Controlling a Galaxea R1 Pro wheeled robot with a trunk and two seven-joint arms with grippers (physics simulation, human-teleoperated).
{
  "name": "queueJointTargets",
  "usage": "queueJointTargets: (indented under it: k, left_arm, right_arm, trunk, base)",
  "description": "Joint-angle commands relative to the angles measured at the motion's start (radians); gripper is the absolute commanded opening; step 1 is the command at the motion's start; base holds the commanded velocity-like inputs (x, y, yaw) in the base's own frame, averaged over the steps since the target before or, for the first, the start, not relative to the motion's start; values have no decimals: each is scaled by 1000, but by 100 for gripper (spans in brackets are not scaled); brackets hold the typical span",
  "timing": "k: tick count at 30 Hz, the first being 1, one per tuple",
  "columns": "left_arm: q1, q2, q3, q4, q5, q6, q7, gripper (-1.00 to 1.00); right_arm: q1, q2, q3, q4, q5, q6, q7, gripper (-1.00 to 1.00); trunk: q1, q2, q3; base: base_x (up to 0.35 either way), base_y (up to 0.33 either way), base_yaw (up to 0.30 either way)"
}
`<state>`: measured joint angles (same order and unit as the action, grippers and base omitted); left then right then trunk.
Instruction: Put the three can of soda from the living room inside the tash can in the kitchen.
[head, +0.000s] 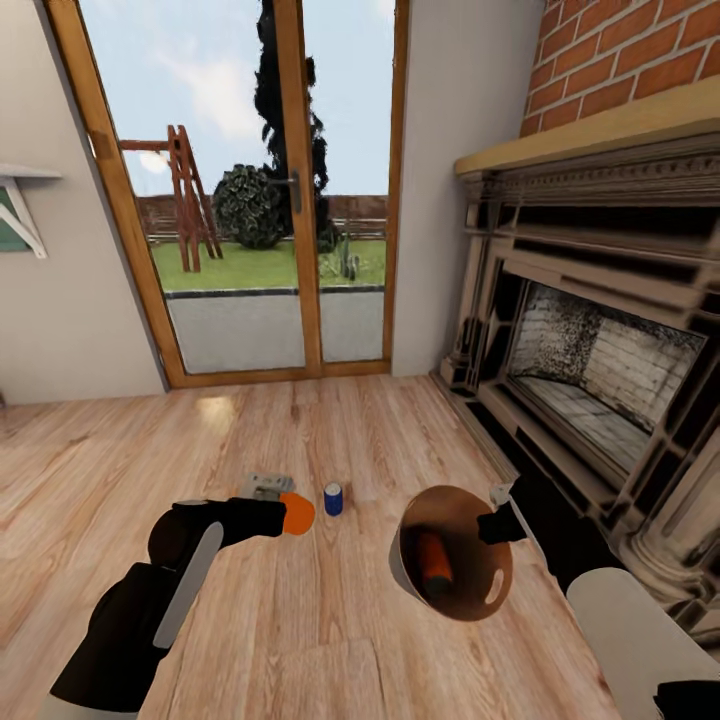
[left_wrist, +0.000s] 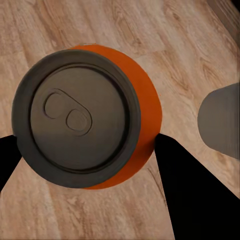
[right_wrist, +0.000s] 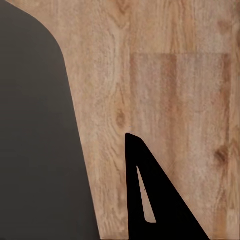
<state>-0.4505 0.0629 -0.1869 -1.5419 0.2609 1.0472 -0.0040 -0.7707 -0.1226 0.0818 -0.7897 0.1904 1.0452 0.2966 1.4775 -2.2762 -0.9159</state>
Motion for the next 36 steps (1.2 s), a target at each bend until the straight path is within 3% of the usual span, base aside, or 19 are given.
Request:
queueJointTargets:
  k: [1,7,9,14,16,19,25,36]
  left_arm:
    - [0,0,-6,-3,-2,0,0,-100]
    - [1,1,-30,-18,0,0,-5,-100]
    - [1,6,-37,-31,0,0,-60,-100]
    - [1,26,-39,-38,0,0,-132,-100]
    - [1,49,-39,-42,1,0,-222,-100]
    - [1,71,-39,-44,1,0,-308,-100]
    - [1,90,-39,-47,1,0,-469,-100]
    - [1,92,-65,-49,0,0,-612,-100]
  right_arm:
    - [0,1,0,2,-19,2,0,-100]
    - [-1,6,1,8,-18,2,-4,-100]
    - [-1,8,5,10,-17,2,-6,-100]
    - [-1,8,14,11,-17,2,-6,-100]
    - [-1,8,17,17,-17,2,-7,-100]
    - [-8,9,18,37,-17,2,-7,-100]
    - [-38,20,36,91,-16,2,-8,-100]
    - [-42,55,72,141,-16,2,-55,-100]
  trunk:
    - [-4,7,3]
    - [-27,49,22]
    - [-35,63,28]
    - [-54,98,44]
    - [-61,112,50]
    - [-73,133,60]
    - [-96,175,79]
    - [-138,252,113]
  base:
    - [0,0,0]
    - [0,0,0]
    - [0,0,0]
    - [0,0,0]
    - [0,0,0]
    - [0,0,0]
    - [0,0,0]
    - [0,0,0]
